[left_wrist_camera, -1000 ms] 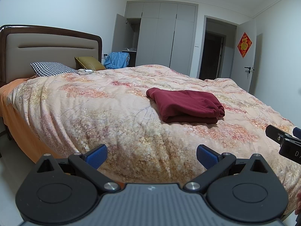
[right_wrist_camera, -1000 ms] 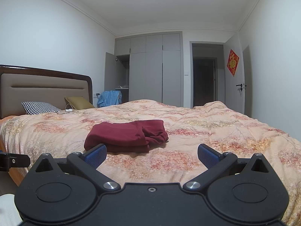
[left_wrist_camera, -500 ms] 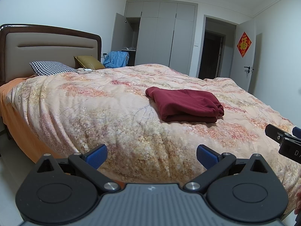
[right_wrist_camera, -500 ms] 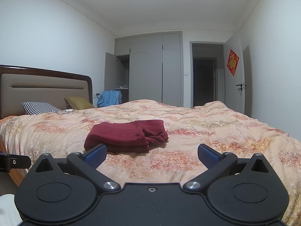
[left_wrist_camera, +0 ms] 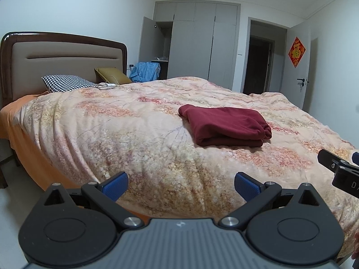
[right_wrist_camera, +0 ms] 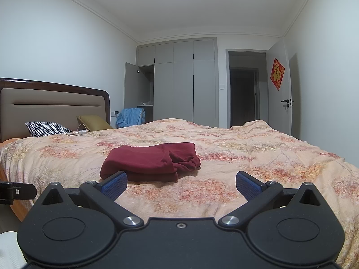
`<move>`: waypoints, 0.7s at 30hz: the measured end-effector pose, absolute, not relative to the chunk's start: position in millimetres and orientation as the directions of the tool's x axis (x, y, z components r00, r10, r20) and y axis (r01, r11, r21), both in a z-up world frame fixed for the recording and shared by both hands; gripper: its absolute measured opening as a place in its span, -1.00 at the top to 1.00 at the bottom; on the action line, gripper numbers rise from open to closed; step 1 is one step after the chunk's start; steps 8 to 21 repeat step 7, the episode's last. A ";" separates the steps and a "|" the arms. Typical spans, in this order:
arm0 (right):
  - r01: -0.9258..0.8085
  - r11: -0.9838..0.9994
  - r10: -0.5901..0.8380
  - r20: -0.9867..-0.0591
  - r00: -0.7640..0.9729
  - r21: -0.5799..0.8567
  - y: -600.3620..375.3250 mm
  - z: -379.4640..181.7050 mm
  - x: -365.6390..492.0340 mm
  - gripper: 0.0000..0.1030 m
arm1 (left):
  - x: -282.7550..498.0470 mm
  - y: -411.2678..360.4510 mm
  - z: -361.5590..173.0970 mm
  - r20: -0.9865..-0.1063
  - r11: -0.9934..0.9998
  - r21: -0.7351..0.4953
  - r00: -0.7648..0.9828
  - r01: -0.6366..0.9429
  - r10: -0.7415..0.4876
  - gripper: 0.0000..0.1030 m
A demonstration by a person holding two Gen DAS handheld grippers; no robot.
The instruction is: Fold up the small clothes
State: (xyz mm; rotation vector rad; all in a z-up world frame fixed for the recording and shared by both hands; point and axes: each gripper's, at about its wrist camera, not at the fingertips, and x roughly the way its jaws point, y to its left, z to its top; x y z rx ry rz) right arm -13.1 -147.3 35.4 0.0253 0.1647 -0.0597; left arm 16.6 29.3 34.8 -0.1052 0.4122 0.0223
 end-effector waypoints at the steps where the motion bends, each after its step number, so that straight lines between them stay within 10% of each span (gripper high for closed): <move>1: 0.062 0.998 -0.058 -0.165 0.985 0.020 -147.2 35.5 -13.1 -0.99 | 16.2 29.4 34.6 -0.400 0.994 -0.100 0.916 -0.039 -0.004 -1.00; 21: 0.062 0.998 -0.057 -0.165 0.985 0.021 -147.3 35.7 -13.2 -0.99 | 15.5 30.9 34.7 -0.397 0.993 -0.113 0.917 -0.029 -0.018 -1.00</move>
